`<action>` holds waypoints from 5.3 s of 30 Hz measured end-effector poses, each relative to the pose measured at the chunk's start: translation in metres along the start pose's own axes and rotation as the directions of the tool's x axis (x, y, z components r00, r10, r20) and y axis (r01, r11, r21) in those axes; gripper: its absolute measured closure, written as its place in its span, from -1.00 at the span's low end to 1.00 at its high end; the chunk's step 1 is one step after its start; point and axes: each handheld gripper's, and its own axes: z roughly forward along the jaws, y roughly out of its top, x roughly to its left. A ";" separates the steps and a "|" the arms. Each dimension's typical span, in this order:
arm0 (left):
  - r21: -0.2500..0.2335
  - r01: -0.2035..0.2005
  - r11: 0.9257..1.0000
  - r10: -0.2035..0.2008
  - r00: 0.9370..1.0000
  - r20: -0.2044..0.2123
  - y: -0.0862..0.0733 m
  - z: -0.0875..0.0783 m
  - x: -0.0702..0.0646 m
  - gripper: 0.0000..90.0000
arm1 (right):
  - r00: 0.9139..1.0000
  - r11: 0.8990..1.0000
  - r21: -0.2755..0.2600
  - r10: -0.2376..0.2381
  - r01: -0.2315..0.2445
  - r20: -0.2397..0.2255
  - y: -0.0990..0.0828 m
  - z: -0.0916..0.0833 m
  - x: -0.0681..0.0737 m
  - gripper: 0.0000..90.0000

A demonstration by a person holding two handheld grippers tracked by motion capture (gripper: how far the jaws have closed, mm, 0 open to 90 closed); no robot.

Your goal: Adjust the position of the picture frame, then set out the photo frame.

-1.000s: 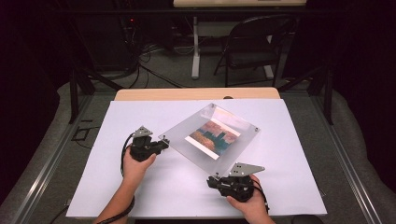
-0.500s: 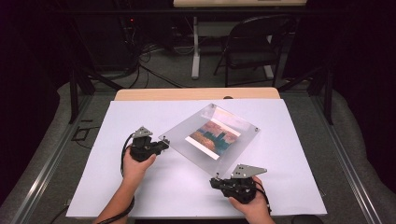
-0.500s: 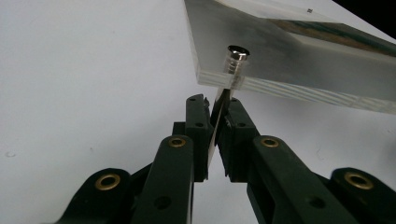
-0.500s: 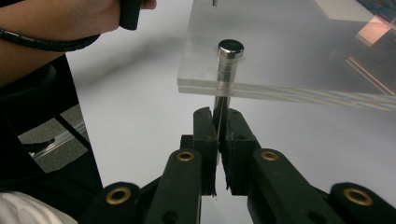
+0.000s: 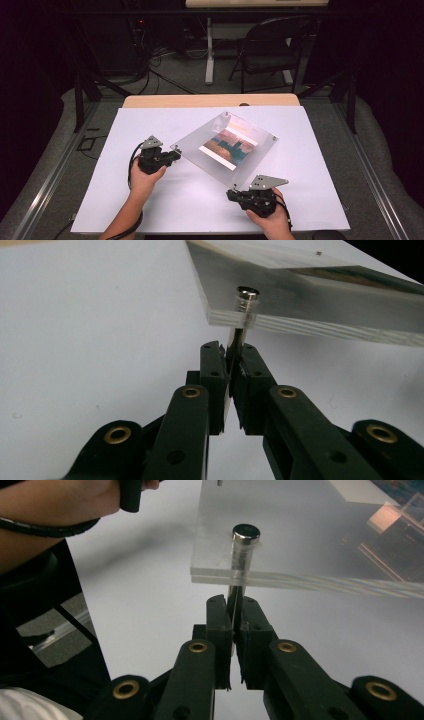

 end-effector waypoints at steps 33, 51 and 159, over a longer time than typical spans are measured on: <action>0.041 0.044 0.998 -0.045 0.999 0.030 -0.018 0.003 -0.014 0.89 | 0.974 0.988 -0.021 0.152 -0.150 0.167 0.023 0.014 -0.095 0.85; 0.108 0.056 0.993 -0.059 0.998 0.016 -0.031 0.016 -0.009 0.88 | 0.967 0.985 0.023 0.161 -0.169 0.199 0.010 0.024 -0.094 0.84; 0.020 0.107 0.994 -0.106 0.992 -0.066 -0.003 -0.042 -0.003 -0.27 | 0.931 0.994 0.038 0.081 -0.101 0.356 0.043 -0.060 -0.083 -0.33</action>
